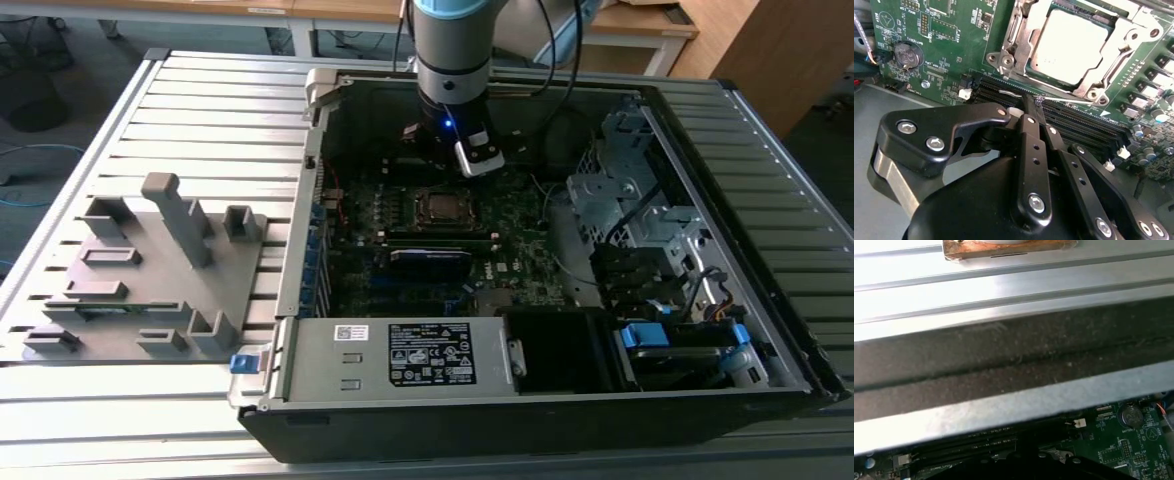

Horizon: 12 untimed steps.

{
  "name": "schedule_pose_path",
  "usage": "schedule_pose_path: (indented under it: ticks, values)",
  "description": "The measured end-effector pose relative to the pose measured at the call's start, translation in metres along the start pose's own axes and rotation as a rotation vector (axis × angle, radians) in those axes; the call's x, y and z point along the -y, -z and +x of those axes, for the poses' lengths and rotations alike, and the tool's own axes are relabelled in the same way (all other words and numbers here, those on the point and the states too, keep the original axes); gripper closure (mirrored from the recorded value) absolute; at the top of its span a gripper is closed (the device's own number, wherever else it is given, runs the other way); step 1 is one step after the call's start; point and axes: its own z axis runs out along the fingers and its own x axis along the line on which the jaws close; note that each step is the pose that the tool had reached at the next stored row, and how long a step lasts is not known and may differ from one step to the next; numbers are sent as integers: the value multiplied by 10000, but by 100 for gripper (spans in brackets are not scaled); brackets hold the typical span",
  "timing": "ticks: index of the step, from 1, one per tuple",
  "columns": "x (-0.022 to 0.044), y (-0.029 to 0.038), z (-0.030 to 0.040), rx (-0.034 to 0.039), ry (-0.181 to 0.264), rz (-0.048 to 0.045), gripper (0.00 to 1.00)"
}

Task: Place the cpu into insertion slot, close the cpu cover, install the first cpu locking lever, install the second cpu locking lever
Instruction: 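Install the first cpu locking lever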

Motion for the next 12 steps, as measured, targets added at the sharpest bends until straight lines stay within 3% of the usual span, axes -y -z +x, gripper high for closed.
schedule_pose_path:
  ticks: [2, 6, 12]
  values:
    - [1, -6, 3, 73, 14, -15, 90]
    - [5, -11, 20, 149, 32, -20, 90]
    - [3, -29, 52, 277, 64, 29, 90]
